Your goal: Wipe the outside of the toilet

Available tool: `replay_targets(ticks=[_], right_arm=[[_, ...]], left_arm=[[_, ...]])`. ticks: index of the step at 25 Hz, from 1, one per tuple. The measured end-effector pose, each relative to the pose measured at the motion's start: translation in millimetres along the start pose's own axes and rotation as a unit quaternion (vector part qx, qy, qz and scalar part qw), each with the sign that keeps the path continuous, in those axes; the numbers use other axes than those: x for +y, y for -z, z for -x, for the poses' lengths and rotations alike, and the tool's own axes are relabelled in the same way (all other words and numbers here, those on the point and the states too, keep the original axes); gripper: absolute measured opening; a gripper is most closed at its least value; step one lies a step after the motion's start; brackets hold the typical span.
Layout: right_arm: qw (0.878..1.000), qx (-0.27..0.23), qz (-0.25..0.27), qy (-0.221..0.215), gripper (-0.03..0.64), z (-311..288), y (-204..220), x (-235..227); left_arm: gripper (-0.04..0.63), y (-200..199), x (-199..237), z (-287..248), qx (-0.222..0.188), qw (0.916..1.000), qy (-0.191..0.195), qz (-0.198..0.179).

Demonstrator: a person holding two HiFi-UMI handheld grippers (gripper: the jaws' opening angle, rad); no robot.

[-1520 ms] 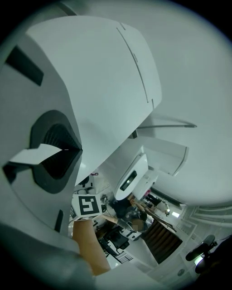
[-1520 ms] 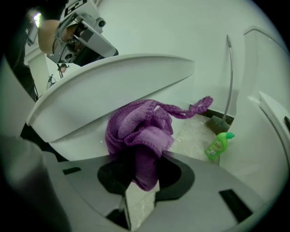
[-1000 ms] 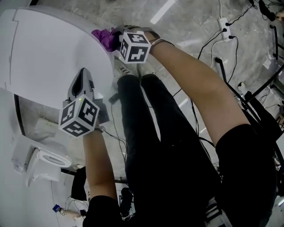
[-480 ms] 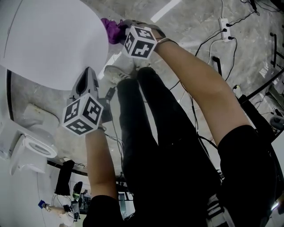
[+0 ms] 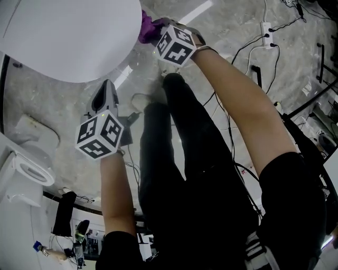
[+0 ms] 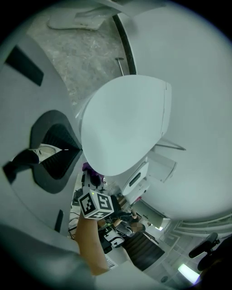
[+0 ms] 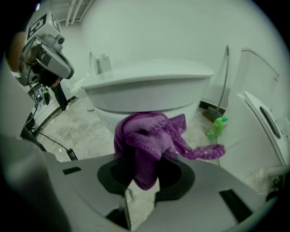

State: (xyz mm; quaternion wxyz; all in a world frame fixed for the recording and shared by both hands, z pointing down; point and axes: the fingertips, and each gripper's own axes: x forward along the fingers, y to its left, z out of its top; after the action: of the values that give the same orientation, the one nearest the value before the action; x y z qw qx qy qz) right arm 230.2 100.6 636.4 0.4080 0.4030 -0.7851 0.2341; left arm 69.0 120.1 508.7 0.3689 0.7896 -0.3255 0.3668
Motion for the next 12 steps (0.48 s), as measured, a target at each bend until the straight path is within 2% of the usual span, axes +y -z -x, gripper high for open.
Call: replay_targets(ticks=[9, 12], right_arm=[[0.999, 0.034, -0.028, 0.025, 0.109, -5, 7, 46], [0.998, 0.047, -0.045, 0.022, 0.109, -4, 7, 62]], left_arm=[[0.008, 50, 32, 35, -0.009, 0.9999, 0.009, 0.004], [0.008, 66, 44, 51, -0.018, 0.9996, -0.002, 0.021]])
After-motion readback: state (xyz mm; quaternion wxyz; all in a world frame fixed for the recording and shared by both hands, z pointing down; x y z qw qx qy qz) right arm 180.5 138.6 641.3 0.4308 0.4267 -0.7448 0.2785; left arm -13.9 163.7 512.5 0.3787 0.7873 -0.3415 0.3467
